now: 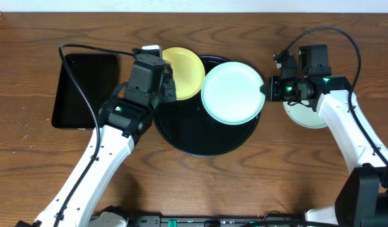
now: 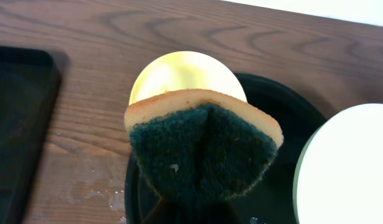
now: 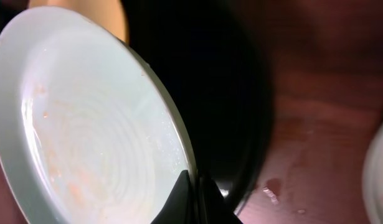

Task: Clean dirty plates on tray and stack at the side
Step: 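Lift the light-blue plate with the right gripper onto the side stack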

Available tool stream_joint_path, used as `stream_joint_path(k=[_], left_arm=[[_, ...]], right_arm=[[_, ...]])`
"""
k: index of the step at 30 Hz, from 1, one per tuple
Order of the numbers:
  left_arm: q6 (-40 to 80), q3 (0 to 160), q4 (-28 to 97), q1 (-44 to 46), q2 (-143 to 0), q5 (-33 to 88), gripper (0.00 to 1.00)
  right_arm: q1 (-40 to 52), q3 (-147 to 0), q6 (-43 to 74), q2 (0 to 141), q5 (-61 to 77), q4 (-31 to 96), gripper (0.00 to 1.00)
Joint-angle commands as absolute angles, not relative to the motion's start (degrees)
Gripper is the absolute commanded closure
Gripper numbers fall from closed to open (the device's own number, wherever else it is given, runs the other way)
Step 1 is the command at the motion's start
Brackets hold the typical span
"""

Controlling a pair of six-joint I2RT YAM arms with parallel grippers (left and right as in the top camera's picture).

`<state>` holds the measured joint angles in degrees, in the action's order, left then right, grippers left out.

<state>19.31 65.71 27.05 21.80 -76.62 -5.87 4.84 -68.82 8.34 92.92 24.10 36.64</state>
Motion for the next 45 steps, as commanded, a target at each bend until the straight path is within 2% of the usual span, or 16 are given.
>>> stream_joint_path(k=[1,7,13,25,33,37,38,39,40,41,43,45], left_arm=[[20.9,66.2,27.0,21.5,-76.8,-5.1,0.93],[20.9,66.2,27.0,21.5,-76.8,-5.1,0.93],[20.9,66.2,27.0,21.5,-76.9,-5.1,0.93],[20.9,66.2,27.0,21.5,-77.2,-5.2,0.93],[20.9,66.2,27.0,21.5,-77.2,-5.2,0.93],[20.9,66.2,27.0,21.5,-77.2,-5.2,0.93],[20.9,66.2,27.0,21.5,-77.2,-5.1,0.93],[20.9,66.2,27.0,21.5,-77.2,-5.2,0.92],[20.9,66.2,27.0,21.5,-77.2,-5.1,0.93],[20.9,66.2,27.0,21.5,-77.2,-5.1,0.92],[20.9,66.2,27.0,21.5,-77.2,-5.2,0.92],[20.9,66.2,27.0,21.5,-77.2,-5.1,0.93]], right_arm=[[5.2,-69.3,9.8,89.9,16.3,35.9,0.99],[2.5,-69.3,10.3,86.1,11.5,35.9,0.99],[-5.2,-69.3,10.2,83.9,9.8,38.0,0.99],[-18.3,-69.2,11.6,84.7,-4.0,42.8,0.99],[-20.4,-68.6,15.5,91.8,-11.0,43.0,0.99],[-20.4,-68.6,15.6,96.6,-10.0,41.6,0.99],[-20.4,-68.6,15.6,97.4,-9.5,41.6,0.94],[-20.4,-68.6,15.6,97.9,-9.2,41.8,0.80],[-20.4,-68.6,15.6,98.1,-8.8,41.9,0.43],[-20.4,-68.6,15.6,98.1,-8.0,42.1,0.23],[-20.4,-69.6,15.6,97.6,-6.0,43.3,0.09],[-20.3,-71.8,14.1,97.0,-2.7,45.4,0.07]])
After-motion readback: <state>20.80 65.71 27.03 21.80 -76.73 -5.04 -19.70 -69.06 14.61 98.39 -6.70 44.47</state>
